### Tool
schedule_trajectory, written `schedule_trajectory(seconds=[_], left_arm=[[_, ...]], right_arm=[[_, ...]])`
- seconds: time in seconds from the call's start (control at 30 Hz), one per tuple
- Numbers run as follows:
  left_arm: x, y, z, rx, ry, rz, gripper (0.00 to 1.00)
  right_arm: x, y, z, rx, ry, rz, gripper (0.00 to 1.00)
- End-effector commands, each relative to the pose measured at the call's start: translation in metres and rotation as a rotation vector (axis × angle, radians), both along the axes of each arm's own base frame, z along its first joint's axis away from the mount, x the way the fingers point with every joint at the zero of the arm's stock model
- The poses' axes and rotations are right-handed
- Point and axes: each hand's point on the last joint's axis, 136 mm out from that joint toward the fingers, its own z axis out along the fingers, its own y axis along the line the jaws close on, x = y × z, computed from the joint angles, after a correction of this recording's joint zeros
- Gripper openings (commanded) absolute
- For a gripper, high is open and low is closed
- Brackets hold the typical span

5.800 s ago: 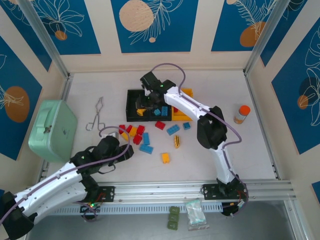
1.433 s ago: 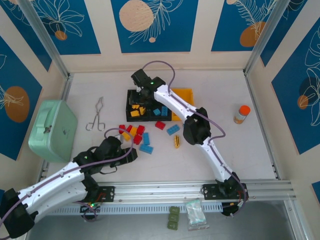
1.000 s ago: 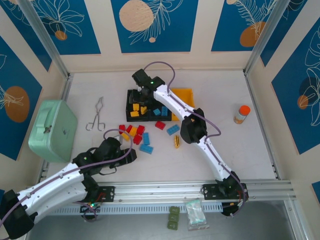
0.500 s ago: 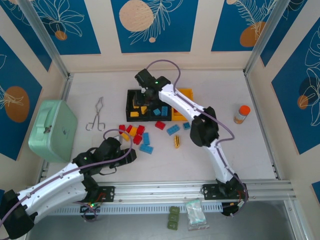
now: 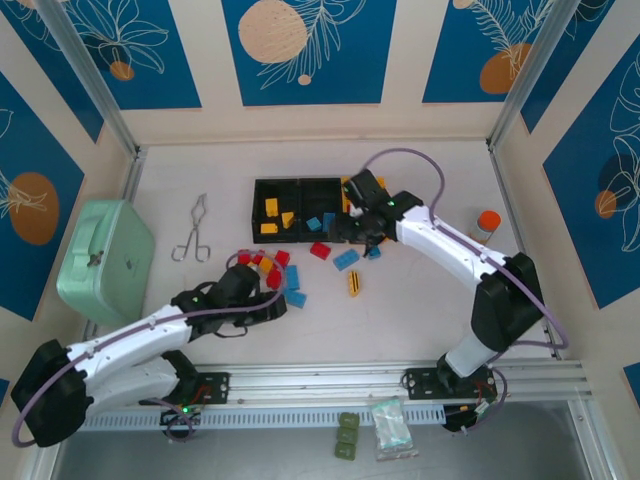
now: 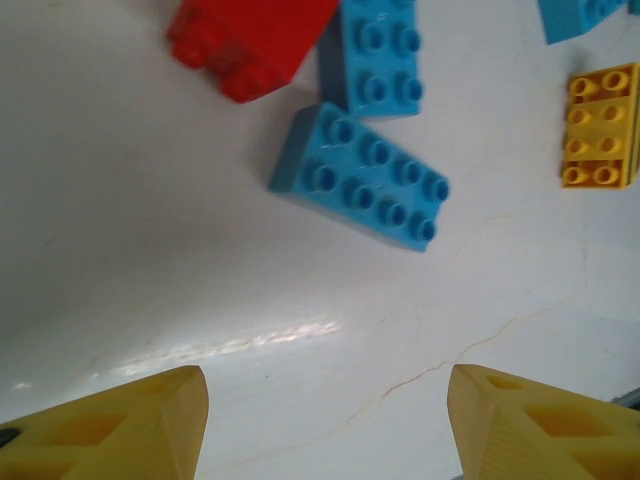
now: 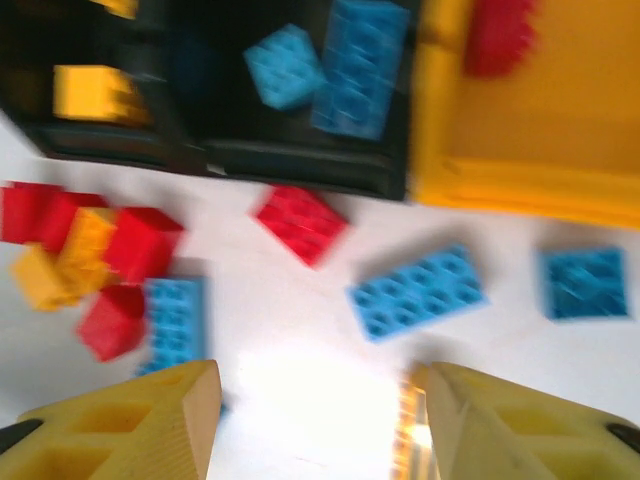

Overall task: Sort the legos into containers by color
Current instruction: Pick up the lego from the center of the table.

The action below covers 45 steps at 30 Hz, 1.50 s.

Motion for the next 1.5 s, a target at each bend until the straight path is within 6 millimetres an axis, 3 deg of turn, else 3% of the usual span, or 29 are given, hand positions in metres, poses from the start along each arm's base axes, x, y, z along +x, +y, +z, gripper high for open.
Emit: schedule_trajectory(seconds=[0.0,0.17,0.5,1.03,1.3,1.47], left_arm=[[0.012,-0.033,0.024,-0.079,-0.060,-0.082,0.64],[0.018,-0.061,0.027,-0.100,-0.066,-0.132,0.64],[0.018,-0.106,0.033,-0.104,-0.079,-0.222,0.64],[0.010,-0.094,0.020,-0.081,-0.060,-0.198,0.64],[0.009,-0.090,0.015,-0.078,-0.052,-0.189,0.64],[0.008,-0.088,0.013,-0.074,-0.050,-0.184,0.64]], right_arm=[[0.000,-0.030,-0.008,-0.005,-0.039,-0.035,0.58],[0.003,-0.067,-0.031,-0.010,-0.055,-0.094,0.63],[0.022,-0.073,-0.063,0.000,-0.050,-0.110,0.65],[0.038,-0.073,-0.105,-0.059,0.023,-0.117,0.61],[0.037,-0.071,-0.113,-0.077,0.050,-0.102,0.48],[0.031,-0.072,-0.115,-0.090,0.071,-0.104,0.34]])
